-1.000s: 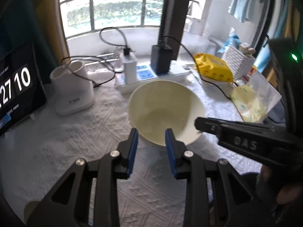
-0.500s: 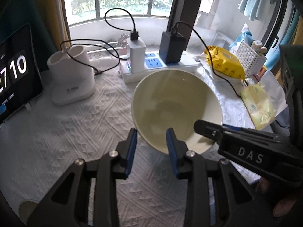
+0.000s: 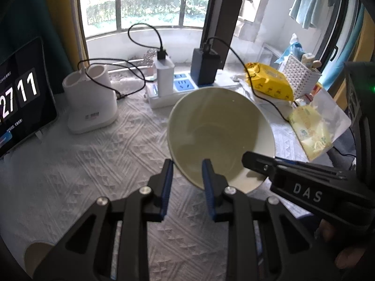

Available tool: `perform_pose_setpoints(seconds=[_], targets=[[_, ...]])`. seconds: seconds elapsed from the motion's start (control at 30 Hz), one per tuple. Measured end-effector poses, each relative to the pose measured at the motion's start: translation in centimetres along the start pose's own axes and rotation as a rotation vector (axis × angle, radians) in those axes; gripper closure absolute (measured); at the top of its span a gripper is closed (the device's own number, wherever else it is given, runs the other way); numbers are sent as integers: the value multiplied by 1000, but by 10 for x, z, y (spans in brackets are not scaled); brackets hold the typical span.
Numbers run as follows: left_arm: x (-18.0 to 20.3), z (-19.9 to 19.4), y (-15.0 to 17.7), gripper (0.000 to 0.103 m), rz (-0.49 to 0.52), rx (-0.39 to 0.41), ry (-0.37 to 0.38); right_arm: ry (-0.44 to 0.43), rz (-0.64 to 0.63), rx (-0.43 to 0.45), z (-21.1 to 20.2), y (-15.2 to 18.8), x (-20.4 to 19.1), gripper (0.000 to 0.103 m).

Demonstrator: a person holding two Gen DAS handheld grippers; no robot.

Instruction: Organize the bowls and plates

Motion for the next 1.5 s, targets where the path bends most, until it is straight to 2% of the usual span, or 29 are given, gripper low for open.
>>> perform_pose_setpoints(seconds=[0.73,1.5], targets=[[7,-70,-5,77,8,137,11,-16,-51,128,-69,6,-28,79],[20,-128,34,77,23,191,42,-31,-46,183,-123,54,-33,78]])
Point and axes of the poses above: each gripper's, at about its wrist camera, not at the fingertips, and z roughly the way its jaws point, x to its right, y to its underside, the point moved 8 cm from there along z, roughly the way its jaws point, and after that the axes turned 8 degrees about -y, right-handed, at the moved point
